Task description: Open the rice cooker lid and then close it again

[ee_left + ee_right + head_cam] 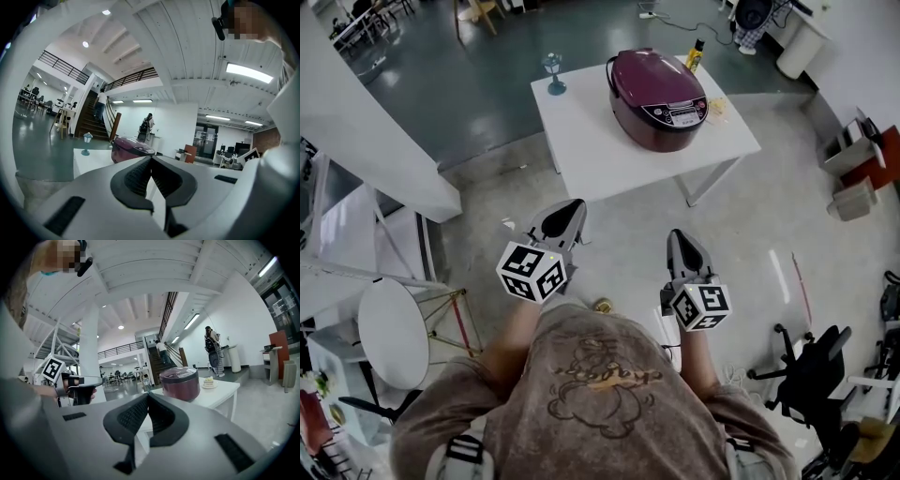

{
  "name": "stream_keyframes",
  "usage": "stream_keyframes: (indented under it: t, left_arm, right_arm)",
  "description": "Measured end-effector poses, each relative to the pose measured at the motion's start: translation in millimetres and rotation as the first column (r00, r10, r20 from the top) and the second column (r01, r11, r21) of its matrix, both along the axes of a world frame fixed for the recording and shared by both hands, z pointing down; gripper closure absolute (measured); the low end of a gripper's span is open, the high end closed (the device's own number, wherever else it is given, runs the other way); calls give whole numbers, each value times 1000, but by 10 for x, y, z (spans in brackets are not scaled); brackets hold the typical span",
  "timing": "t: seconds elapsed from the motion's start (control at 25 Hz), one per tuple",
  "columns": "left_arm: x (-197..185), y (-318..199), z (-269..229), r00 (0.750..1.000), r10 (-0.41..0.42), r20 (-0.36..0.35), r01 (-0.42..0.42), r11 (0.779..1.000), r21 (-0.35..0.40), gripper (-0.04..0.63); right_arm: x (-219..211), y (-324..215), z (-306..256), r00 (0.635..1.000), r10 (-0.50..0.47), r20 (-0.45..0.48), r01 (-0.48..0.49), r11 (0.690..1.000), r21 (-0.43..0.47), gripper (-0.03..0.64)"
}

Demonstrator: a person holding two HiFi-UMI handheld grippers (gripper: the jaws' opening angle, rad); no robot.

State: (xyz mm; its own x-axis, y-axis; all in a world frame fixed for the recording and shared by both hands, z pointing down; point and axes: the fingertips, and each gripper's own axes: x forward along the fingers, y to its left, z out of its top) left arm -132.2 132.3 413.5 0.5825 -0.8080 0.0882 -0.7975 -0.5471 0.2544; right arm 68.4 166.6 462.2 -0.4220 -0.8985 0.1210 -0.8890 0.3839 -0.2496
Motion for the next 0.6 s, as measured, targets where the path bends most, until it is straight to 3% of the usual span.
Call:
stream_keyframes:
  t: [0.6]
  left_arm:
    - [401,-652,131,999,39,-10,-39,999,0,574]
  right_arm:
    - [371,-499,151,999,31,-7,-31,999,-21,615]
